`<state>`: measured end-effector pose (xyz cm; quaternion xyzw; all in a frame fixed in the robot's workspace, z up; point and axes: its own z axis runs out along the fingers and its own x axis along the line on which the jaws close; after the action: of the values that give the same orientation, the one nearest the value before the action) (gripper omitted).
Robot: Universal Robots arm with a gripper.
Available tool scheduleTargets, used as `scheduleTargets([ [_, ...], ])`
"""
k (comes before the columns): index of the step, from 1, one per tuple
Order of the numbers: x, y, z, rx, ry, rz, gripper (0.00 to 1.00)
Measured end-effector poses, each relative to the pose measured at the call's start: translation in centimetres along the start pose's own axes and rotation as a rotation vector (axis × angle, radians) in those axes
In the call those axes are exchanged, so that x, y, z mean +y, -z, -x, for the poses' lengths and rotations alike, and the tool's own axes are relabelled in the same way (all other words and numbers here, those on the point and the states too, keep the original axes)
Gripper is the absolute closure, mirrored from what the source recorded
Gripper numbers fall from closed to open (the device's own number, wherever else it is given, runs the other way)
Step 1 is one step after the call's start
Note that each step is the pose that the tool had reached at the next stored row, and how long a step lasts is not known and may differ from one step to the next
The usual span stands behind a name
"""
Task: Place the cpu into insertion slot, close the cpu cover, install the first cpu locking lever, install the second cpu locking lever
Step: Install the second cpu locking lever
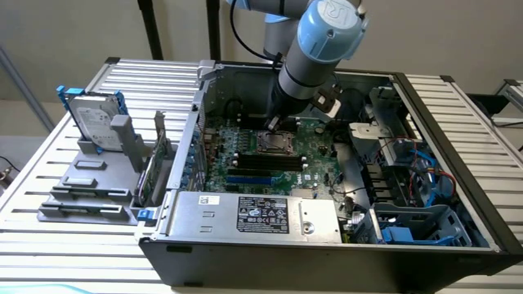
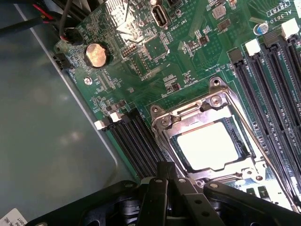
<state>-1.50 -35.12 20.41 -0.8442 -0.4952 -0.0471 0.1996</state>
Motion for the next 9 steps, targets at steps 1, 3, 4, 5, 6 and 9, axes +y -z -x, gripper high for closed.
scheduleTargets([
  [1,0.0,0.0,0.0,0.0,0.0,0.0,0.89],
  [3,0.0,0.0,0.0,0.0,0.0,0.0,0.89],
  [4,0.0,0.0,0.0,0.0,0.0,0.0,0.89],
  [5,0.0,0.0,0.0,0.0,0.0,0.0,0.89],
  [6,0.0,0.0,0.0,0.0,0.0,0.0,0.89],
  [9,0.0,0.01,0.02,-0.0001,0.0,0.0,0.89],
])
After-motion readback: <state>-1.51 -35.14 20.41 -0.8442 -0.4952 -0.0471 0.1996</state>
